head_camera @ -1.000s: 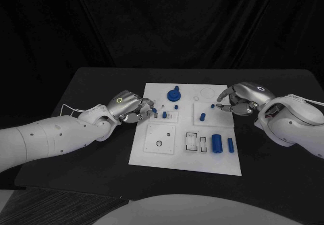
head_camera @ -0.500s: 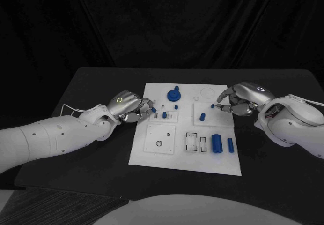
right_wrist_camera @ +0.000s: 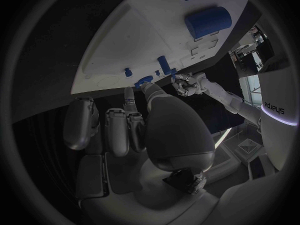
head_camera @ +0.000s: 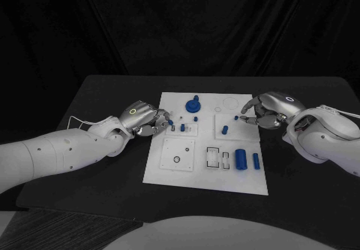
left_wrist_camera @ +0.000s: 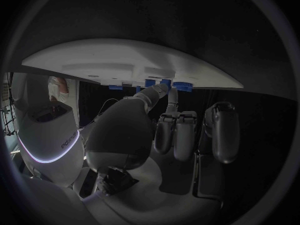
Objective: Assemble the parts on the task board
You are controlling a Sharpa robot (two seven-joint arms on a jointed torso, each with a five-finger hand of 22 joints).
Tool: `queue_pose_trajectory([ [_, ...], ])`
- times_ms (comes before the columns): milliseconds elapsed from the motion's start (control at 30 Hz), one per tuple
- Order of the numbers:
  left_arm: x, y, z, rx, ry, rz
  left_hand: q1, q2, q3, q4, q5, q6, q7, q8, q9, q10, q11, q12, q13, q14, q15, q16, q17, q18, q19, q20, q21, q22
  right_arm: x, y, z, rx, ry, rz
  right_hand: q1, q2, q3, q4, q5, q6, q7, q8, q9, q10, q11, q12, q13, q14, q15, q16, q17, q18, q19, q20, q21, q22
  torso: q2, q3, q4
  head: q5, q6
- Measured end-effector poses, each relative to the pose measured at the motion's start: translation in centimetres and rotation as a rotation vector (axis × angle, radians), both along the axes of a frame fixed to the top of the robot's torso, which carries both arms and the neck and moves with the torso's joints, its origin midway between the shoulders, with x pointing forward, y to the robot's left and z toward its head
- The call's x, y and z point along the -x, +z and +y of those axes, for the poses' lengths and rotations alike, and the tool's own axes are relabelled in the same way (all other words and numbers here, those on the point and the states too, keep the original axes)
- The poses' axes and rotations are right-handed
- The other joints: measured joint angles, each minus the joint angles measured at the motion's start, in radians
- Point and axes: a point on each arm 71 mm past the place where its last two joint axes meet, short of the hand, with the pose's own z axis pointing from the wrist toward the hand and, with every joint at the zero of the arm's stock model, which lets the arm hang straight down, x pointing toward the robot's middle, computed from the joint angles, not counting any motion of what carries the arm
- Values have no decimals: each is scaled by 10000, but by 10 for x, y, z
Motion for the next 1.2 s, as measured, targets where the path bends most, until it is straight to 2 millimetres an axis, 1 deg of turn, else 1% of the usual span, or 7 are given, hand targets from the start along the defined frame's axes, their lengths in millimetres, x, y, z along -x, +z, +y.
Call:
queue_pose_trajectory([
  [567,0,-3,1,-54,-8,68,0,0,0,1,-8,0,0,1,0,0,-1,0,0,0,0,0,0,-1,-2,0,0,0,0,0,0,-6,4,1,0,0,0,0,0,0,0,0,0,0,0,0,0,0,0,0,0,0,0,0,0,0,1,2,0,0,0],
  [600,0,-3,1,-55,-8,68,0,0,96,97,-77,0,0,1,0,0,-1,0,0,0,0,0,0,-1,-3,0,0,0,0,0,0,-6,4,1,0,0,0,0,0,0,0,0,0,0,0,0,0,0,0,0,0,-1,0,0,0,0,1,3,0,-4,0],
  [633,0,-3,1,-58,-8,72,0,0,109,109,-78,-1,0,1,0,0,-1,0,0,0,0,0,0,0,-2,0,-1,0,0,0,0,-6,5,1,0,0,0,0,0,0,0,0,0,0,0,0,0,0,0,0,0,0,0,0,0,0,1,3,0,-7,0],
  [1067,0,-4,2,-79,-5,87,0,0,110,110,-78,-1,-1,1,0,0,-1,0,0,0,0,0,0,0,-3,0,-1,0,1,0,0,-8,8,2,0,0,0,0,0,0,0,0,0,0,0,0,0,0,0,0,0,-1,0,0,0,1,2,6,0,3,0],
  [1100,0,-4,3,-85,-1,94,3,2,135,136,-80,93,-94,208,209,0,-1,0,0,0,0,0,0,-1,-2,0,-2,0,1,0,0,-9,9,2,0,0,0,0,0,0,0,0,0,0,0,0,0,0,0,0,0,0,0,0,0,0,2,6,0,3,0],
  [1133,0,-4,3,-93,1,104,2,1,210,209,-110,124,-126,257,272,0,-1,0,0,0,0,0,0,-3,-3,0,-2,0,1,0,0,-9,10,2,0,0,0,0,0,0,0,0,0,0,0,0,0,0,0,0,0,0,0,0,0,0,2,6,0,3,0],
  [1200,1,-5,3,-106,5,129,2,1,210,210,-110,125,-125,257,271,-1,-1,-1,0,0,0,0,0,-2,-3,0,-3,0,1,0,0,-10,11,3,0,0,0,0,0,0,0,0,0,0,0,0,0,0,0,0,0,-1,0,0,0,0,2,6,0,3,0],
])
